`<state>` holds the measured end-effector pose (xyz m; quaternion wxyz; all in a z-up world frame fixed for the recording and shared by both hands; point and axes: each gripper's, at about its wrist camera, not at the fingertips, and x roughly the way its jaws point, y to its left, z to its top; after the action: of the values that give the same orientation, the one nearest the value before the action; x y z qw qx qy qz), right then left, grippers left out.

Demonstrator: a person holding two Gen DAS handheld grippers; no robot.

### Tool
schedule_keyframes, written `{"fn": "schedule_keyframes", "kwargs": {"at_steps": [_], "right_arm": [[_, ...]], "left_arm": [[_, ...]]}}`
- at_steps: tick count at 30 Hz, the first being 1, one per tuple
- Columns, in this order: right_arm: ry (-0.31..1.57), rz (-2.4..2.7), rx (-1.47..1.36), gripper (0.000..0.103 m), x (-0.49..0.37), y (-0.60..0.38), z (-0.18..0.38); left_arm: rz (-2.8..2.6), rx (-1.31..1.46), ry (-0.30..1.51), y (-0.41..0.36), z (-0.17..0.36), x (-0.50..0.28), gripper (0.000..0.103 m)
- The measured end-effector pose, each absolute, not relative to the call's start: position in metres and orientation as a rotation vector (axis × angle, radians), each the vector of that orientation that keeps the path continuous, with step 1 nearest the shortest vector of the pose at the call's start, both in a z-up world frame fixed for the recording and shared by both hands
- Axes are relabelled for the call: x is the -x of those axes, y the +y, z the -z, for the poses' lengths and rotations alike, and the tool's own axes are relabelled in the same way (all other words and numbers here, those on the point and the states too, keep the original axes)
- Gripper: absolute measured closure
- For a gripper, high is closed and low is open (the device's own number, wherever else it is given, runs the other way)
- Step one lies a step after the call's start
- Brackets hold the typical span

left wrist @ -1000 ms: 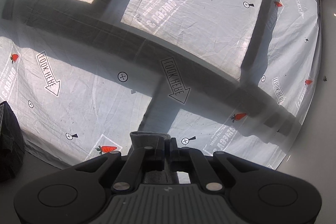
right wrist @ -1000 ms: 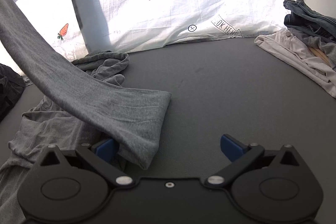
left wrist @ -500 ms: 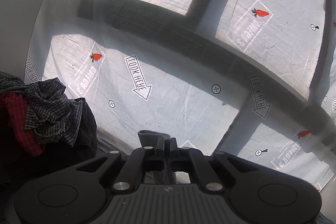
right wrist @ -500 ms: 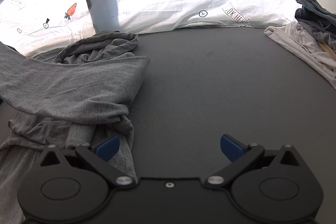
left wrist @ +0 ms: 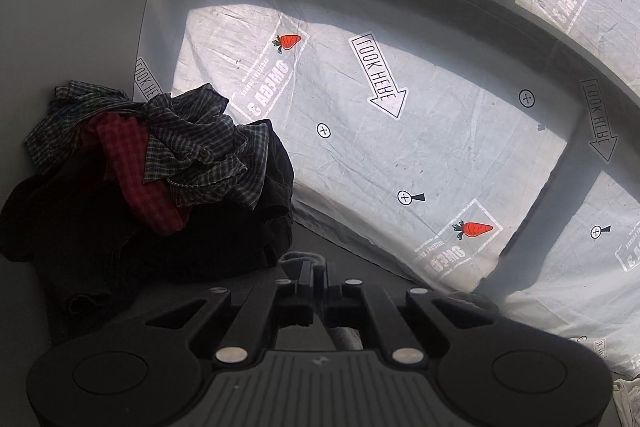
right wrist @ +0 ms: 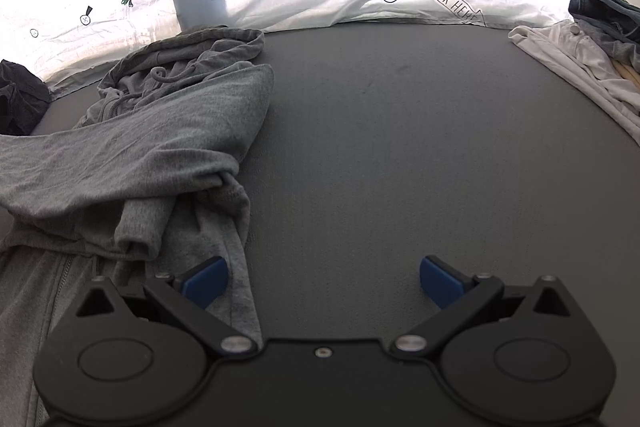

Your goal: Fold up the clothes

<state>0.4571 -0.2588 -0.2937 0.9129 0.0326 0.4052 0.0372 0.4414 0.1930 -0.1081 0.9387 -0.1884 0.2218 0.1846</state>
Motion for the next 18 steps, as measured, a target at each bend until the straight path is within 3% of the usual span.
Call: {"fn": "schedule_keyframes", "kwargs": {"at_steps": [10, 18], "right_arm": [[0.841, -0.069, -0.02, 0.0, -0.459, -0.254, 0.295], [0.86, -0.06, -0.009, 0.0, -0.461, -0.251, 0.294]], "left_arm": [[-0.391, 0.384, 0.587, 0.194, 0.157, -0.434, 0.099], [-0.137, 0.386, 0.609, 0.126, 0.161, -0.452, 0.099]]}}
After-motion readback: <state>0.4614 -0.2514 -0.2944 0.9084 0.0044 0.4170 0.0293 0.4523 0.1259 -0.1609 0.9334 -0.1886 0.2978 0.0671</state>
